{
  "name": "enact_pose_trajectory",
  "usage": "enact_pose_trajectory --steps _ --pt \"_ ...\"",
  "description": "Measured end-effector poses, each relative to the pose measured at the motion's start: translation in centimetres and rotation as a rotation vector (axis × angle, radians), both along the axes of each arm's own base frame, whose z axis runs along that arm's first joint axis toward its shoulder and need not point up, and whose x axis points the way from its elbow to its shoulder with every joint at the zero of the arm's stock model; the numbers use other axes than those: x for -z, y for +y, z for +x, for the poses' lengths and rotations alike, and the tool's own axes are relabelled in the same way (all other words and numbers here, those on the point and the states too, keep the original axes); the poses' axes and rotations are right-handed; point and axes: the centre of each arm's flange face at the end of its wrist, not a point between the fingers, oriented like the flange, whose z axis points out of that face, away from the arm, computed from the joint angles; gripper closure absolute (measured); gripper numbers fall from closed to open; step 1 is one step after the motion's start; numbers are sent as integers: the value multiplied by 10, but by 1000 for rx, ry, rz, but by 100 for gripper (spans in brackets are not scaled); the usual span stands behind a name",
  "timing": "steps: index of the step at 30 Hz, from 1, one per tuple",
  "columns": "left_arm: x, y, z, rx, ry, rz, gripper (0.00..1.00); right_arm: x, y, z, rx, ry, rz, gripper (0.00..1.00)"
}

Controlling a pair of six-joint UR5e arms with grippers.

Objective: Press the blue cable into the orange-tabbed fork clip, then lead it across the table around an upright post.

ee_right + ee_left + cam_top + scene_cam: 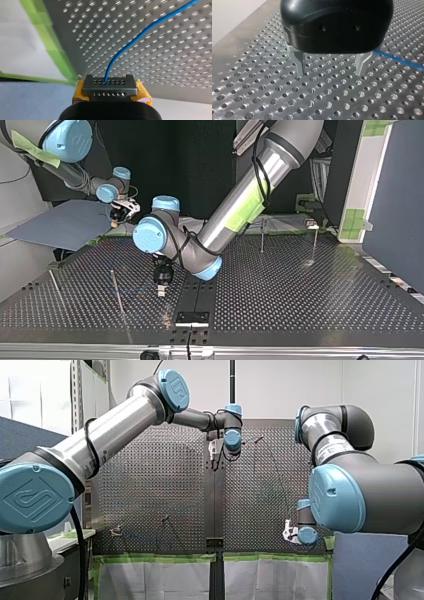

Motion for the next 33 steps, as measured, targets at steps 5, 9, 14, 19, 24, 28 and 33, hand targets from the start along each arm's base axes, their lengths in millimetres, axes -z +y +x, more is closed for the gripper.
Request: enact_pose_trajectory --steps 5,9,14,19,24,28,33 --pt "0 0 -1 -4 4 4 2 30 7 -9 5 10 25 100" --pt "1 -1 -4 -1 11 6 2 53 13 -15 11 14 47 100" --pt "3 -1 -7 6 35 3 2 64 14 -21 20 20 55 100" --pt "6 0 -10 13 67 -10 2 63 9 -27 29 21 45 100" --pt "6 -1 -12 38 89 -47 2 62 4 -30 27 17 32 100" --pt "7 -4 -13 61 104 -81 2 59 0 -32 24 13 21 100" --pt "9 -4 -16 68 130 -120 2 59 -3 -33 15 8 16 100"
